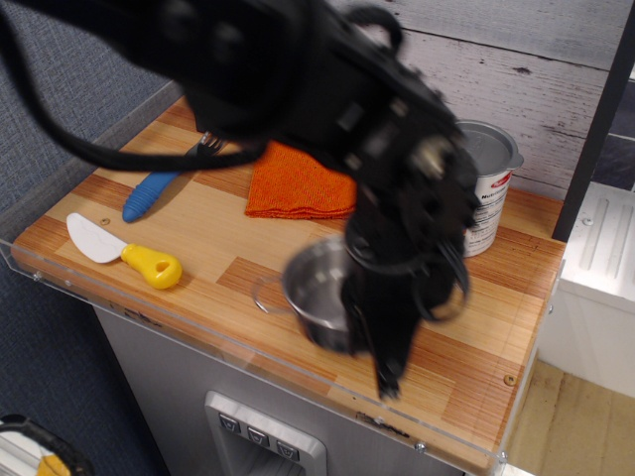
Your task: Place the metal pot near the front right corner of the table.
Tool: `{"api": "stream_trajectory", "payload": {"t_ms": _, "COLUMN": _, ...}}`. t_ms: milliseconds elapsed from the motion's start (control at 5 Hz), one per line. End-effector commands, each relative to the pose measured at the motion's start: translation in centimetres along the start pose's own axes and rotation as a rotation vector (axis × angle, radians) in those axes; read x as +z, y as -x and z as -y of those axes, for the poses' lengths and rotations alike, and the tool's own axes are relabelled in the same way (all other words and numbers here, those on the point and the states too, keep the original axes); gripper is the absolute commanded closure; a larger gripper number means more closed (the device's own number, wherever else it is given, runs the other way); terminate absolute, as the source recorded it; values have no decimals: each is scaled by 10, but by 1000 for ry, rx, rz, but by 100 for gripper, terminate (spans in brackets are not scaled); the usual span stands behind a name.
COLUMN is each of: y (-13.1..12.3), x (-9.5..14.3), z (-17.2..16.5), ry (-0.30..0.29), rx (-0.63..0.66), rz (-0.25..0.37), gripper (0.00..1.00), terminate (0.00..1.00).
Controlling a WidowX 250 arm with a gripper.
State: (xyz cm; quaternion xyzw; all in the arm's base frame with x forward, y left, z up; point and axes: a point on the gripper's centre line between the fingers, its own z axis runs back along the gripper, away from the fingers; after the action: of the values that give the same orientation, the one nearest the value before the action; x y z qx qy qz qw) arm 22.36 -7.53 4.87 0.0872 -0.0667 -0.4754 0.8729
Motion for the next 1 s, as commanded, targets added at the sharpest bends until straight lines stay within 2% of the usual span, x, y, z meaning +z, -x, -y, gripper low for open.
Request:
{"api": "stream_trajectory", "payload": {"t_ms": 0, "y": -18, "x": -7, "z": 17, "ry": 24, "rx": -39, "rz": 16, "gripper": 100, "terminate": 0}}
{"api": "stream_trajectory", "payload": {"t_ms": 200, "y": -19, "x": -12, "z": 23, "ry": 53, "rx": -29, "rz": 27, "gripper": 100, "terminate": 0}}
{"api": "stream_trajectory", "payload": {"t_ms": 400, "y": -17, "x": -14, "z": 23, "ry": 72, "rx": 1, "rz": 25, "gripper": 0, "terminate": 0}}
{"api": "stream_trajectory", "payload": {"t_ms": 800, "y": -14, "x": -11, "z": 18, "ry": 110, "rx": 44, "rz": 36, "gripper": 0, "terminate": 0}}
